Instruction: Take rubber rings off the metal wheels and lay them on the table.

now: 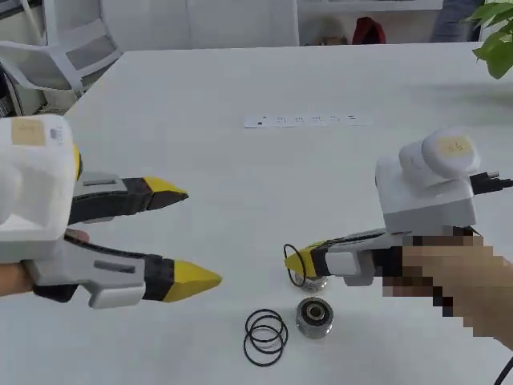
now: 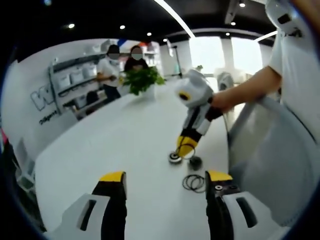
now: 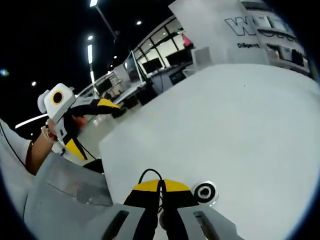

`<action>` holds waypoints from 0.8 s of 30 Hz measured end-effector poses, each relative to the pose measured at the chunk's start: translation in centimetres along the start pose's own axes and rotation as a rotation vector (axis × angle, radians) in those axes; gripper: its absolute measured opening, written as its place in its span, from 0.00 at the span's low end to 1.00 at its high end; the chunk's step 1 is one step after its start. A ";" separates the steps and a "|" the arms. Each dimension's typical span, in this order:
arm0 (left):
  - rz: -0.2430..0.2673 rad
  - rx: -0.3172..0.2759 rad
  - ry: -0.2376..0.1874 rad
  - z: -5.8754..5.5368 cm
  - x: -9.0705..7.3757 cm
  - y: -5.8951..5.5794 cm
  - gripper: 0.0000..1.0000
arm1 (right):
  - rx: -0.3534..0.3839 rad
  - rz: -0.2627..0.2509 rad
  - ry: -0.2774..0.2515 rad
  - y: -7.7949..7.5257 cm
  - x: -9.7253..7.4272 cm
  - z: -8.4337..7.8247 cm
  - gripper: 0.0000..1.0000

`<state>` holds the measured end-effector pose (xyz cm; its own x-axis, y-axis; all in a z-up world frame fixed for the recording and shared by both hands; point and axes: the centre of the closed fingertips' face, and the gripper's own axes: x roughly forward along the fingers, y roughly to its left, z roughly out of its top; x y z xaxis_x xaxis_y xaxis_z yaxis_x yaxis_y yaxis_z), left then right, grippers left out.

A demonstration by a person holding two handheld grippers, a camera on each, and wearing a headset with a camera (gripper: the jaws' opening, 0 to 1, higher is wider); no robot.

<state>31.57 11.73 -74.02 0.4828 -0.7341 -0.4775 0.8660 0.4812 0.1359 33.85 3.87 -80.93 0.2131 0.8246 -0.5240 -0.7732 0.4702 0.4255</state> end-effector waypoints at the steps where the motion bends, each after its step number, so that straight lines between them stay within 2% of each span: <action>1: 0.004 -0.007 0.002 -0.3 -0.2 0.0 0.65 | -0.010 0.003 0.014 0.0 0.1 -0.2 0.00; 11: 0.021 -0.081 0.047 -3.7 -1.5 -1.2 0.70 | -0.074 0.015 0.095 0.4 0.9 -2.0 0.00; 16: 0.033 -0.117 0.054 -4.8 -1.9 -1.5 0.71 | -0.102 0.016 0.121 0.4 1.2 -2.6 0.00; 20: 0.022 -0.140 0.058 -5.7 -1.9 -2.1 0.70 | -0.112 0.019 0.142 0.5 1.3 -3.1 0.00; 24: 0.025 -0.159 0.078 -6.6 -2.1 -2.4 0.70 | -0.128 0.016 0.154 0.5 1.4 -3.4 0.00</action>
<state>27.59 15.28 -79.08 0.4868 -0.6846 -0.5425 0.8197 0.5727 0.0128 31.71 4.24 -83.93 0.1137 0.7691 -0.6290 -0.8477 0.4053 0.3423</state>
